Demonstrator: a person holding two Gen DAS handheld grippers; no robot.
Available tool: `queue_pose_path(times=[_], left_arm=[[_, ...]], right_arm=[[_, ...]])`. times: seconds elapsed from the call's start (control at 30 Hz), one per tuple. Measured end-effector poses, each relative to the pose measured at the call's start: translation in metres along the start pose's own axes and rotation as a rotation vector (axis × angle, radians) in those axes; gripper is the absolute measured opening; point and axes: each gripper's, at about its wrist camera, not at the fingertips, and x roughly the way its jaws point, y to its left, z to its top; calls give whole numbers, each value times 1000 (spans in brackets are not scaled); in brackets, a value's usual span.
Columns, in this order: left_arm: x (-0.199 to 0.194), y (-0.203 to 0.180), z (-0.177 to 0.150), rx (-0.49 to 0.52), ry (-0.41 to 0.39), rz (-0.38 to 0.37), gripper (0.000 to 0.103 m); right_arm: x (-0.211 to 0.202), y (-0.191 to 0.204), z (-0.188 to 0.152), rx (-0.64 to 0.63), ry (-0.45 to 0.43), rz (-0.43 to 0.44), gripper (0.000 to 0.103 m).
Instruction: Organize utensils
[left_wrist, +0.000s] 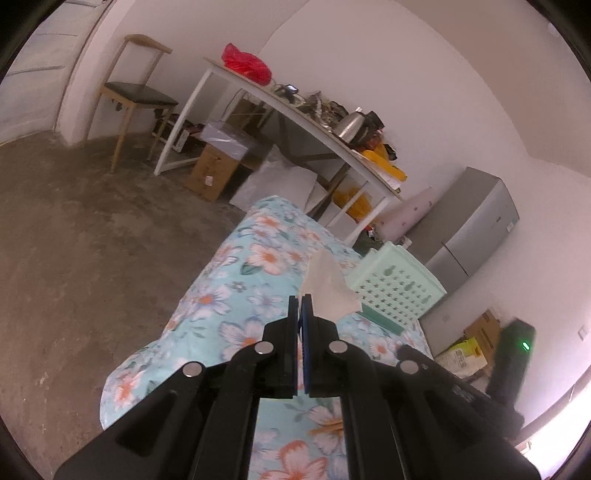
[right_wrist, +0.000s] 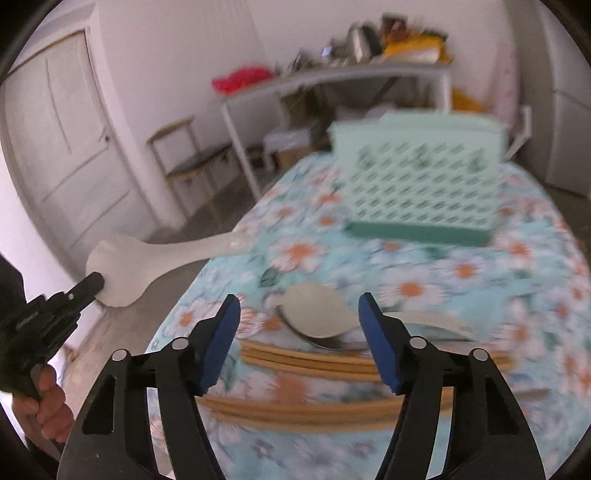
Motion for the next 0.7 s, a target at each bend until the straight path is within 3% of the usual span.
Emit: queue_pose_path(times=[0.2, 0.4, 0.7], left_arm=[[7, 24, 3, -46, 5, 5, 1], [12, 37, 3, -68, 19, 5, 1], [18, 40, -1, -72, 24, 10, 1]], right_arm=[[40, 12, 9, 23, 91, -36, 55], [65, 5, 17, -25, 180, -155, 49], [49, -39, 46, 36, 118, -270, 47]])
